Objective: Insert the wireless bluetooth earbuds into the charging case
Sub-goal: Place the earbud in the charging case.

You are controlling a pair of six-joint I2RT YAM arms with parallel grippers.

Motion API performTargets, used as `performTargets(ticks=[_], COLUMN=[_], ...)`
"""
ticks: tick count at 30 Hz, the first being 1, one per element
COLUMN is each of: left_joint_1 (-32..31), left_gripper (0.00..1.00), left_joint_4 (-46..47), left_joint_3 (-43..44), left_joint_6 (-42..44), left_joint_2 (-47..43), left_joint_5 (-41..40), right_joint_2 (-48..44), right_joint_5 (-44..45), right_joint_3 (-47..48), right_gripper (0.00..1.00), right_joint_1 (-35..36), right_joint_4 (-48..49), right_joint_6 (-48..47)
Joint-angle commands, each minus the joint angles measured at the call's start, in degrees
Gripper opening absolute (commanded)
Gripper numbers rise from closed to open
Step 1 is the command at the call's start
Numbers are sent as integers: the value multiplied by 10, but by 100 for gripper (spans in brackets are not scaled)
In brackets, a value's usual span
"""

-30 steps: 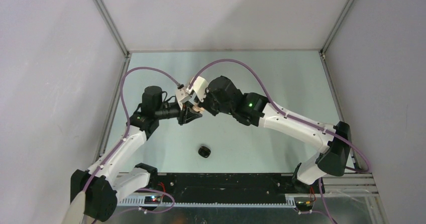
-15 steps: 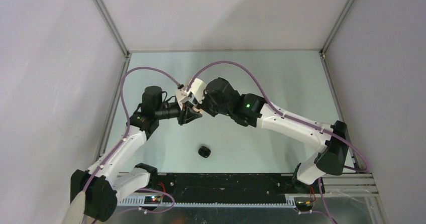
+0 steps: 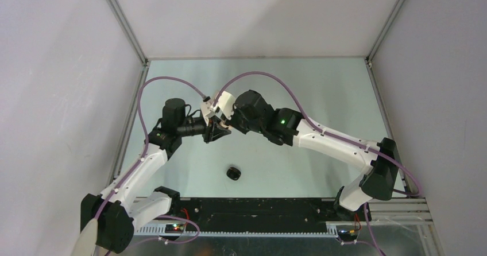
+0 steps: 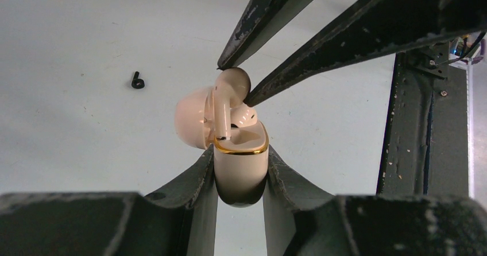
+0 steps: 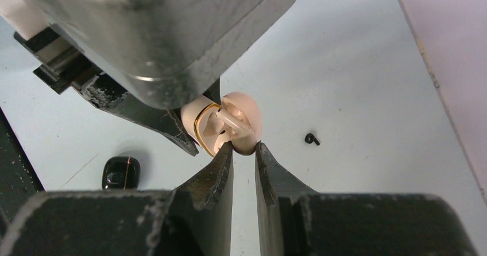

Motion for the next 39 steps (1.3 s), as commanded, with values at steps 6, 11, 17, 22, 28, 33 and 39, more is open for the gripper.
performTargets(ticks=[6, 11, 17, 22, 28, 33, 39], left_joint_1=[-3, -3, -3, -3, -3, -4, -3], left_gripper=[3, 3, 3, 3, 3, 3, 3], left_joint_4=[16, 17, 18, 18, 18, 17, 16], left_joint_3=[0, 0, -1, -1, -2, -2, -1], left_joint_6=[4, 5, 6, 7, 9, 10, 9], left_joint_2=[-7, -6, -6, -6, -7, -5, -3], left_joint_5=[14, 14, 14, 13, 11, 10, 10], right_joint_2=[-7, -6, -17, -24, -33, -42, -45], right_joint_5=[-23, -14, -2, -8, -22, -34, -41], right_joint_3=[-4, -2, -3, -3, -3, -6, -14], right_gripper=[18, 18, 18, 18, 18, 18, 18], right_joint_1=[9, 12, 9, 2, -9, -15, -16], right_joint_4=[17, 15, 19, 17, 15, 14, 12], right_joint_6=[-4, -4, -2, 1, 5, 3, -8])
